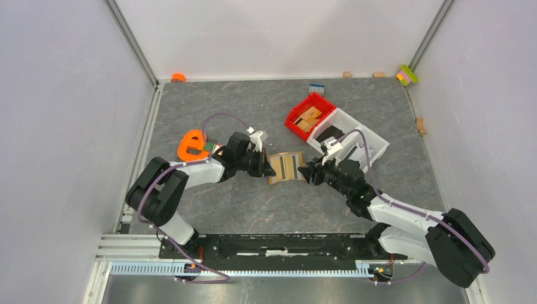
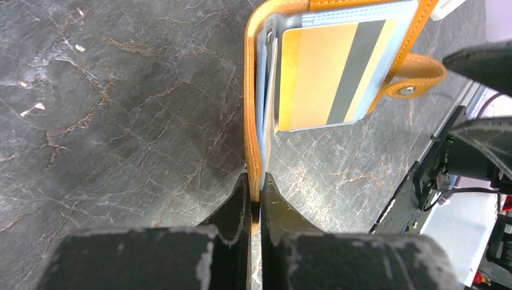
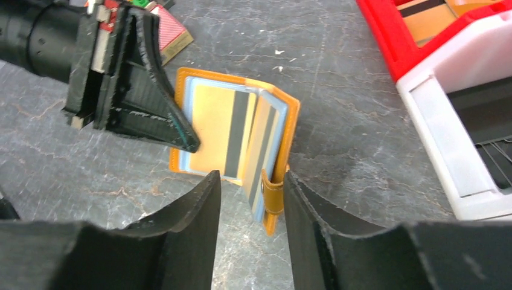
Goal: Take the credit cards out of the card holder
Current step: Pick up the card holder from the center of the board.
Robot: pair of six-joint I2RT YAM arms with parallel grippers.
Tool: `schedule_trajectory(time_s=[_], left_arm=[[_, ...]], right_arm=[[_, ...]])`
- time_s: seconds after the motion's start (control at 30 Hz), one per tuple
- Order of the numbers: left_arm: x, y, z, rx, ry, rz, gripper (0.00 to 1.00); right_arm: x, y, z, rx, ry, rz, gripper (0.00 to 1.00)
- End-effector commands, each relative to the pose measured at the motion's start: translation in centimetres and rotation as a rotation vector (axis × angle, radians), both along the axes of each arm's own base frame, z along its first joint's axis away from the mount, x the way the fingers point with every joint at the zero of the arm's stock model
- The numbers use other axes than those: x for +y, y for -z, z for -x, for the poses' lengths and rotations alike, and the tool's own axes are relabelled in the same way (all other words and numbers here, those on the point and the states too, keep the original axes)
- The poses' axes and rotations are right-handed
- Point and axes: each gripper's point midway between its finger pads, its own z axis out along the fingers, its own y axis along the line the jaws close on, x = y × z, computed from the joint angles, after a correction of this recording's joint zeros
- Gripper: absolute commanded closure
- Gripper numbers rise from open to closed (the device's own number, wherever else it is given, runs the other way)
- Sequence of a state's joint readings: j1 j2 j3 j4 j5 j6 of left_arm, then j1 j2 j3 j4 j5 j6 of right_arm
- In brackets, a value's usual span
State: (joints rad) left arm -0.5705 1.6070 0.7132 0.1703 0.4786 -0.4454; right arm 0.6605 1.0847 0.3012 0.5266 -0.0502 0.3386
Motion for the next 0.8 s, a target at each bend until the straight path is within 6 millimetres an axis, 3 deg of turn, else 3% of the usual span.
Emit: schedule_trajectory(time_s=[0.0,0.2,0.37,0.57,0.77], left_arm=[[-0.8,-2.3,-0.7,-0.018,-0.005,0.059,0.98],[-1.8,-4.3,0.1,-0.038,0.045,0.156,0.98],[-1.7,-4.7,0.3,-0.048,0.043,0.165,0.98],[-2.2,-5.3,0.7,-0.042,0.073,0.204,0.98],[-2.9,-6.8,1.5,-0.049,0.119,0.278,0.98]], right_arm=[[1.4,-2.0,0.9,-0.119,-0.071,-0.016,0.57],[3.5,-0.6,1.4,-0.052,-0.169,-0.004,0.71],[0.8,0.5,-0.4,-0.029,0.012,0.066,0.70],[2.3,-0.7,0.6,-0.057,-0.091,0.019,0.70],[0.6,-1.0,-0.3,-0.069,-0.007,0.040,0.71]])
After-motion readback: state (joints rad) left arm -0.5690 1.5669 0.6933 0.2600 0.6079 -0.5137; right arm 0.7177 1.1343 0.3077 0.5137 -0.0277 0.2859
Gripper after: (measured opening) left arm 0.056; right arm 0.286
